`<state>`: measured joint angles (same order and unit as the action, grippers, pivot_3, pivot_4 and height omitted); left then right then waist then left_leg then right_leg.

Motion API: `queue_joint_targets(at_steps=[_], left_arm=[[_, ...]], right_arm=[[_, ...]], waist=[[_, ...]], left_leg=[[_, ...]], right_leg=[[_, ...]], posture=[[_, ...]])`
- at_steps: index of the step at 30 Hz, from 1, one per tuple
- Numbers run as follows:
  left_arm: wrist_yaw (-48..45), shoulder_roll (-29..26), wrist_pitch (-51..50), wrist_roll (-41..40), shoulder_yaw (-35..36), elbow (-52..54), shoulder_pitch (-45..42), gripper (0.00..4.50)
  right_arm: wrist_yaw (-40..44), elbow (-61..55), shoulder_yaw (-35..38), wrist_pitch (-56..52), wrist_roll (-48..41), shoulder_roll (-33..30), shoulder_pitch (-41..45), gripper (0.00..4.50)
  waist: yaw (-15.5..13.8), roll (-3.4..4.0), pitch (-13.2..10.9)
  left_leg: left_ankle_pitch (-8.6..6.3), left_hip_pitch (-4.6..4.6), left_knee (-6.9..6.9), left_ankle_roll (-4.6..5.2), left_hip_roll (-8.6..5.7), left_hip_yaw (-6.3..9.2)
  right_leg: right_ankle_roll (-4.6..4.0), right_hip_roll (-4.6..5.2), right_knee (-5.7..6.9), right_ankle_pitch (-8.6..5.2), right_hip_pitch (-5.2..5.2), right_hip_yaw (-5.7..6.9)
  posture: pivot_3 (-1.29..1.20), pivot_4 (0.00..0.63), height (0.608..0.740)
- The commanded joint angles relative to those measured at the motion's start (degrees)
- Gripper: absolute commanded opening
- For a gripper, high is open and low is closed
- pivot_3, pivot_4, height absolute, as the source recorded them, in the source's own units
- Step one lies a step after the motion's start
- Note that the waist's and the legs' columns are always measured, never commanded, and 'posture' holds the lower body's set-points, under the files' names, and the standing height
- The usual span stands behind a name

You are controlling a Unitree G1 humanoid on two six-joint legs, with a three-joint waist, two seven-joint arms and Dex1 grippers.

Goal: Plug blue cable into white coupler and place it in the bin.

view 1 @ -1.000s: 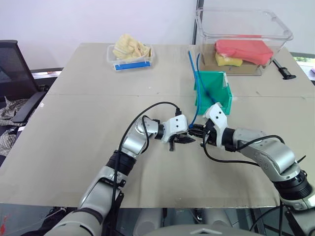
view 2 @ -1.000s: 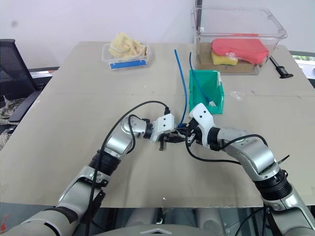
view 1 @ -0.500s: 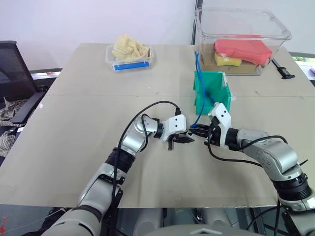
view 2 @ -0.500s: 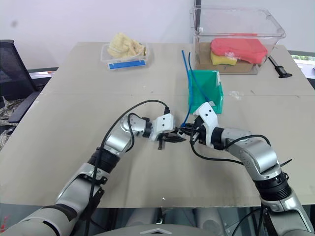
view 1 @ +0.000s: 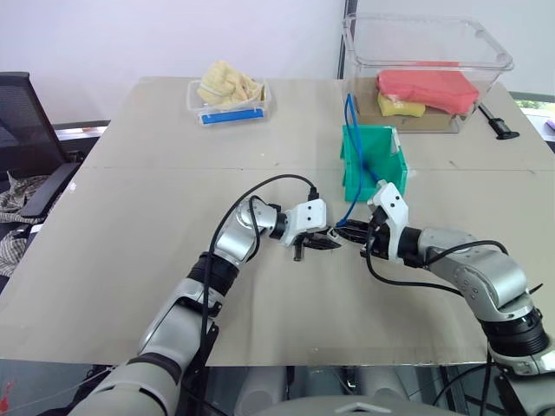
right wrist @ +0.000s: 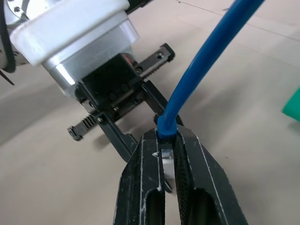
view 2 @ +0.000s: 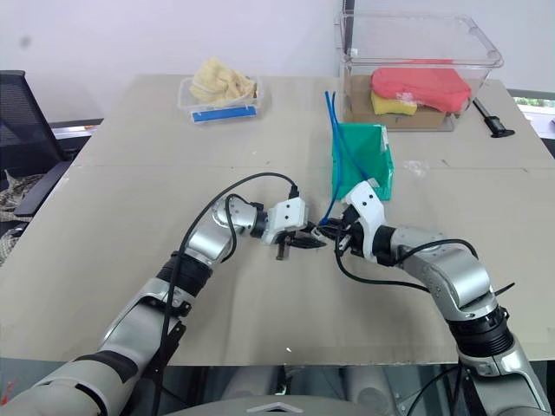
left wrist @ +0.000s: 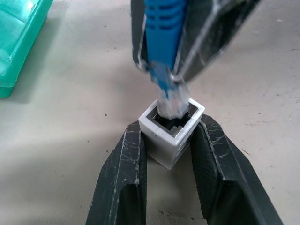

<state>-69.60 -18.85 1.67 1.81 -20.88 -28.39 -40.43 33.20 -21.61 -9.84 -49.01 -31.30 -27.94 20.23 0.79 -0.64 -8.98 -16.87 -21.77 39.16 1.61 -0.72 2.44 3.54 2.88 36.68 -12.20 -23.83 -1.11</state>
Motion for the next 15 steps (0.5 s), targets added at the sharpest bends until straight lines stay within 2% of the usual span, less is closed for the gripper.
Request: queue_joint_targets(at_steps=[1,15], left_arm=[[0.04,-0.6,-0.11,0.73,-0.52,-0.63,0.32,0.74],[0.17,-0.35,-0.12,0.82,-0.8,0.67,0.73,0.74]], right_arm=[[0.47,-1.96,0.42,-0.04,0.09,-0.22,0.34,0.0],[2.29,0.8,-7.18,-2.0,6.93,-3.56,2.53,0.0]], waist=[[0.01,0.0,0.0],[0.04,-0.02,0.06]], left_leg=[[0.0,0.0,0.0,0.0,0.0,-0.01],[0.0,0.05,0.0,0.0,0.0,-0.01]], right_leg=[[0.0,0.0,0.0,0.0,0.0,0.0],[0.0,0.0,0.02,0.0,0.02,-0.01]], posture=[[0.0,0.15,0.739],[0.0,0.15,0.739]])
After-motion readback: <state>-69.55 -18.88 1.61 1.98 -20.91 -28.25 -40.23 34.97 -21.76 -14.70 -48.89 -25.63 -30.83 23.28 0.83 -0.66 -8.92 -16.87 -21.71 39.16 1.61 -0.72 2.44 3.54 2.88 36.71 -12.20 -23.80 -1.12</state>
